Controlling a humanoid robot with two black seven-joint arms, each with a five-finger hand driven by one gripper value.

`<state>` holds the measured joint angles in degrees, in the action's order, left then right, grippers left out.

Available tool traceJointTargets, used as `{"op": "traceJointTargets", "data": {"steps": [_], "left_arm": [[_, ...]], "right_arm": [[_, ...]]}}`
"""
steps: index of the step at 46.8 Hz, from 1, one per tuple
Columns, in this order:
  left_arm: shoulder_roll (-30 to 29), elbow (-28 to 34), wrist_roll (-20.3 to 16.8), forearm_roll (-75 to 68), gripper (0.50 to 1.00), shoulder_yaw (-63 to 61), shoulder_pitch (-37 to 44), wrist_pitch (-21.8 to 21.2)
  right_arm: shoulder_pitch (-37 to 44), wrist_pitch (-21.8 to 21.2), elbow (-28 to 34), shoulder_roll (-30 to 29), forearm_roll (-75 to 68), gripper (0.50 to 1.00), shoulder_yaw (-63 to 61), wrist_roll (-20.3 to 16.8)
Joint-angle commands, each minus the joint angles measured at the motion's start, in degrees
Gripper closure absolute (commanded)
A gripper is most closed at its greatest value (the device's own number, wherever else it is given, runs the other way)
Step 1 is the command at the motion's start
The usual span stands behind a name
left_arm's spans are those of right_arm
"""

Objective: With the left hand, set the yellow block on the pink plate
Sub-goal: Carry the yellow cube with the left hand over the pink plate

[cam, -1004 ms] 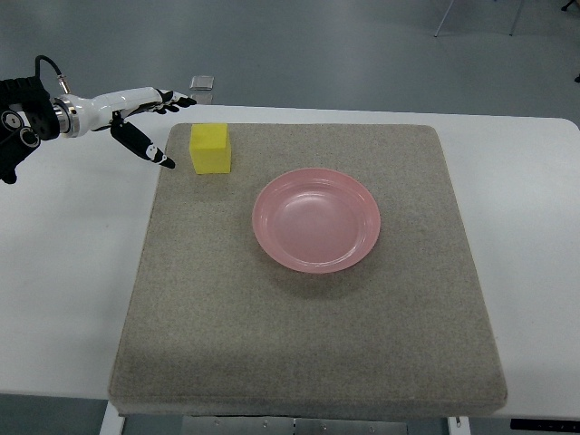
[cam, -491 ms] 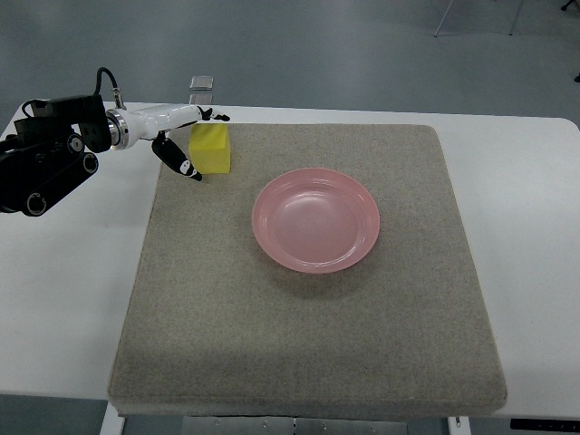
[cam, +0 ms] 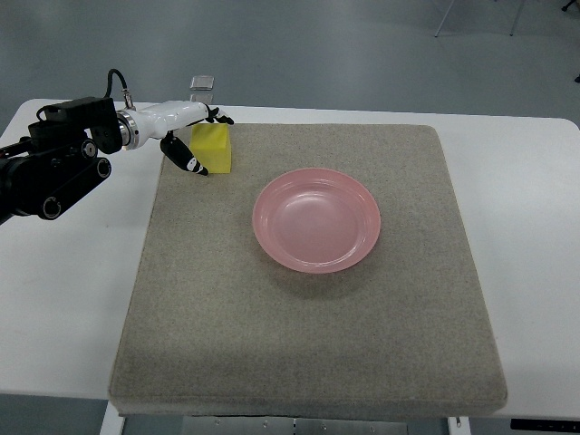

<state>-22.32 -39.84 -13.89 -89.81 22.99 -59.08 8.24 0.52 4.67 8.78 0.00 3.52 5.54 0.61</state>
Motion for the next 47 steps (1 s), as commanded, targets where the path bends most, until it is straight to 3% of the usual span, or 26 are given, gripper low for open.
{"op": "traceJointTargets", "data": {"steps": [1, 4, 10, 23, 37, 47], "left_arm": [[0.0, 0.0, 0.1, 0.0, 0.840, -1.1, -0.2, 0.0], [-0.1, 0.0, 0.4, 0.0, 0.909, -1.6, -0.7, 0.0], [-0.4, 0.0, 1.1, 0.1, 0.999, -1.6, -1.3, 0.0], [-3.1, -1.9, 1.0, 1.1, 1.000, -0.9, -3.5, -0.1], [-9.0, -24.0, 1.0, 2.5, 1.000, -1.5, -2.4, 1.6], [-9.3, -32.2, 0.8, 2.3, 1.000, -2.2, -1.0, 4.5]], "right_arm": [[0.0, 0.0, 0.0, 0.0, 0.0, 0.576, 0.0, 0.0], [0.0, 0.0, -0.1, 0.0, 0.0, 0.576, 0.0, 0.0], [0.0, 0.0, 0.0, 0.0, 0.0, 0.576, 0.0, 0.0], [0.0, 0.0, 0.0, 0.0, 0.0, 0.576, 0.0, 0.0], [0.0, 0.0, 0.0, 0.0, 0.0, 0.576, 0.0, 0.0], [0.0, 0.0, 0.0, 0.0, 0.0, 0.576, 0.0, 0.0]]}}
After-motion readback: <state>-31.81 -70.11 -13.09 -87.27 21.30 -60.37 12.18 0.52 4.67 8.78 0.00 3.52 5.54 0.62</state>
